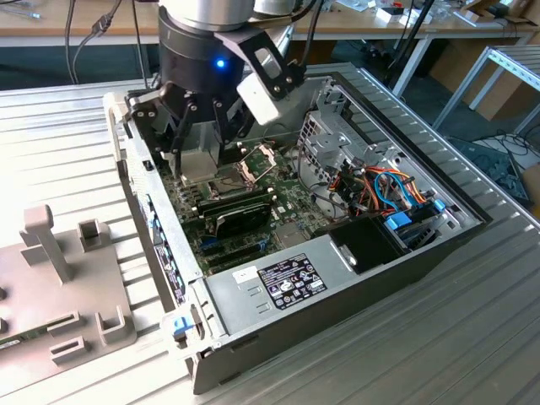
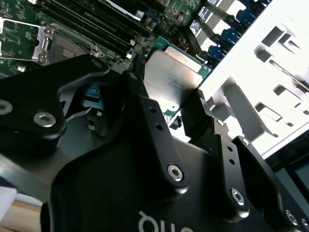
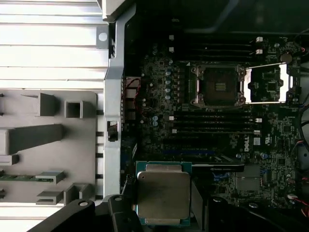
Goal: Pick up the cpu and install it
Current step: 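Pick up the cpu and move it towards the insertion slot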
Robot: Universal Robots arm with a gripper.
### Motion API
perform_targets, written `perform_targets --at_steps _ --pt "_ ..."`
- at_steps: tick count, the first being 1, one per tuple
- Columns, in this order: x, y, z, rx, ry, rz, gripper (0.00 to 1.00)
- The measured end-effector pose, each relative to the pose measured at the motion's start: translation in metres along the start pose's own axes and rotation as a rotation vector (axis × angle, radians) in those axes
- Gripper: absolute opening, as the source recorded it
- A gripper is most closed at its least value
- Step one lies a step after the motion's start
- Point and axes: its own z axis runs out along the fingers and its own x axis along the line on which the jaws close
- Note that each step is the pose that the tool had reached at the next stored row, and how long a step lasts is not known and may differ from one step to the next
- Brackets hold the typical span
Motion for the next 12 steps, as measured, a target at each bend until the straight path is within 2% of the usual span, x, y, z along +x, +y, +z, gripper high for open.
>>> perform_targets --at_steps 6,10,12 --pt "-0.0184 -0.0002 -0.0001 0.0 0.0 0.0 0.55" --pt "-0.0262 -0.0002 0.0 -0.0001 -0.0001 0.0 0.55" --pt "-0.0271 -0.0002 0.0 0.0 0.0 0.0 0.55"
